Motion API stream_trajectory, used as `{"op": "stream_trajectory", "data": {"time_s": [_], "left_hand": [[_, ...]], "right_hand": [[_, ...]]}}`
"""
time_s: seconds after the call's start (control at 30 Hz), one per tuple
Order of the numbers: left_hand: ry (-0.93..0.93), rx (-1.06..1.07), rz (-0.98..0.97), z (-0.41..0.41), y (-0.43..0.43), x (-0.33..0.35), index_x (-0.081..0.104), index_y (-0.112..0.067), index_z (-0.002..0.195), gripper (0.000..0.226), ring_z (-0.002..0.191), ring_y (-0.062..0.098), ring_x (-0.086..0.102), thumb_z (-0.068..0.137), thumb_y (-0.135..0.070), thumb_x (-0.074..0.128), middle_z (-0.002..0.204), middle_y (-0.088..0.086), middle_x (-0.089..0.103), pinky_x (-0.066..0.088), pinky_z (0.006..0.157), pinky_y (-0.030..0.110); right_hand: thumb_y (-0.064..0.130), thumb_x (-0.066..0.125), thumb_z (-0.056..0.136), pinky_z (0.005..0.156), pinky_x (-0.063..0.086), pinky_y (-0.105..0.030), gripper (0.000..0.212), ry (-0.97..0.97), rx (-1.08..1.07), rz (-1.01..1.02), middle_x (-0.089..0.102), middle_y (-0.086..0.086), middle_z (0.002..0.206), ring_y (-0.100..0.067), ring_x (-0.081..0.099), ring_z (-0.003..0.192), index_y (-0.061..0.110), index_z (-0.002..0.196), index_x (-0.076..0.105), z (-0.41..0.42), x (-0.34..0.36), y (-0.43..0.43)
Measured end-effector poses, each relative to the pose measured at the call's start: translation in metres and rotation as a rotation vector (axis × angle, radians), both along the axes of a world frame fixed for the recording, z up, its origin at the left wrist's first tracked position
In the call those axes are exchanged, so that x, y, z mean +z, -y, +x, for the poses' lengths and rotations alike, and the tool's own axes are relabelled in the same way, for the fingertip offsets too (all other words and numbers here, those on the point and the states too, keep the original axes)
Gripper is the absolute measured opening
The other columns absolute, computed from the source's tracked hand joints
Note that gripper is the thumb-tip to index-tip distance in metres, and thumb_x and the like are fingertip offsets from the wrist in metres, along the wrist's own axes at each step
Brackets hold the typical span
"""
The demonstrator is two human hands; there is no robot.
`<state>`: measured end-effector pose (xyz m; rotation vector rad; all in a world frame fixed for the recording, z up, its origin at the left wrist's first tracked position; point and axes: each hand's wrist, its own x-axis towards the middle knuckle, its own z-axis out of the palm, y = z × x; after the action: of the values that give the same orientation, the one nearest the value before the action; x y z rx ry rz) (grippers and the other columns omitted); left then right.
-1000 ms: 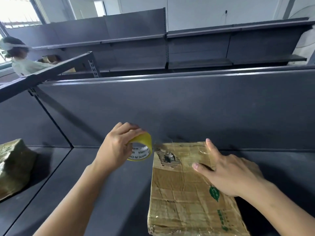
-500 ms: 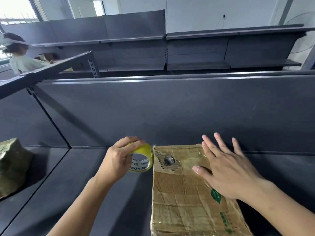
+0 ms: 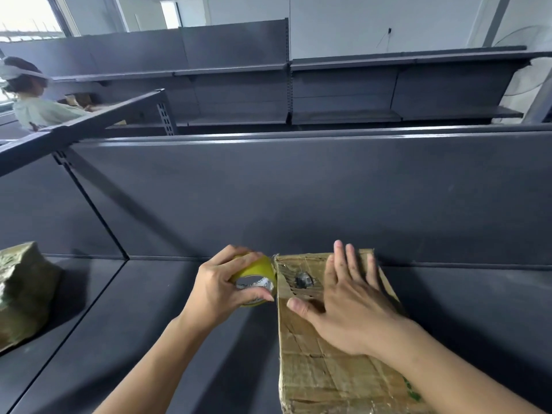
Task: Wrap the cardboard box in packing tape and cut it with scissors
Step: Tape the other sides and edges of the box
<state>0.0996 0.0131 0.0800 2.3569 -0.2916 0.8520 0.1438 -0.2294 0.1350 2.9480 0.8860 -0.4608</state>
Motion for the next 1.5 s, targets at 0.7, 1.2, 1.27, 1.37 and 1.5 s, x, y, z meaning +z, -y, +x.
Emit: {"op": "stream_trajectory", "data": {"time_s": [0.7,1.2,1.27,1.37,1.5], "left_hand": [[0.0,-0.005,-0.086,0.005,0.003,-0.002,0.075,-0.013,0.116,0.068,0.087,-0.011,0.06,0.064,-0.056,0.085,0.108,0.0,0.068,0.044,0.076,0.005],[-0.034,0.115,-0.115,-0.008,0.004,-0.018,0.061,-0.019,0.139,0.058,0.1,0.008,0.064,0.082,-0.013,0.069,0.114,-0.003,0.065,0.054,0.085,0.029],[-0.122,0.195,-0.252,-0.013,0.009,-0.024,0.047,-0.023,0.151,0.082,0.099,0.004,0.063,0.072,-0.003,0.062,0.117,-0.005,0.066,0.051,0.089,0.019],[-0.174,0.298,-0.508,-0.018,0.022,-0.031,0.047,-0.025,0.147,0.078,0.109,-0.016,0.056,0.073,-0.002,0.059,0.128,-0.02,0.06,0.04,0.088,0.001],[-0.036,0.275,-0.696,-0.012,0.041,-0.015,0.062,-0.015,0.128,0.052,0.102,-0.007,0.065,0.078,-0.003,0.063,0.115,-0.011,0.072,0.047,0.084,0.006]], "right_hand": [[0.081,0.034,0.087,0.126,-0.008,-0.044,0.111,-0.066,0.136,0.262,-0.02,-0.009,0.167,-0.022,-0.022,0.154,0.009,0.16,-0.011,-0.021,0.003,-0.037],[0.063,0.052,0.068,0.112,0.022,-0.051,0.051,0.008,0.016,0.328,0.049,0.002,0.117,-0.026,0.039,0.125,0.032,0.108,0.043,0.022,0.005,-0.061],[0.061,0.052,0.063,0.107,0.025,-0.047,0.051,0.03,0.001,0.4,0.052,0.006,0.113,-0.024,0.042,0.119,0.034,0.107,0.047,0.024,-0.002,-0.062],[0.057,0.051,0.061,0.105,0.024,-0.043,0.052,0.056,-0.033,0.492,0.051,0.009,0.108,-0.021,0.043,0.116,0.036,0.108,0.052,0.025,-0.006,-0.06],[0.052,0.051,0.056,0.102,0.027,-0.039,0.055,-0.027,-0.077,0.671,0.051,0.01,0.106,-0.017,0.046,0.115,0.039,0.109,0.058,0.033,0.008,-0.048]]}}
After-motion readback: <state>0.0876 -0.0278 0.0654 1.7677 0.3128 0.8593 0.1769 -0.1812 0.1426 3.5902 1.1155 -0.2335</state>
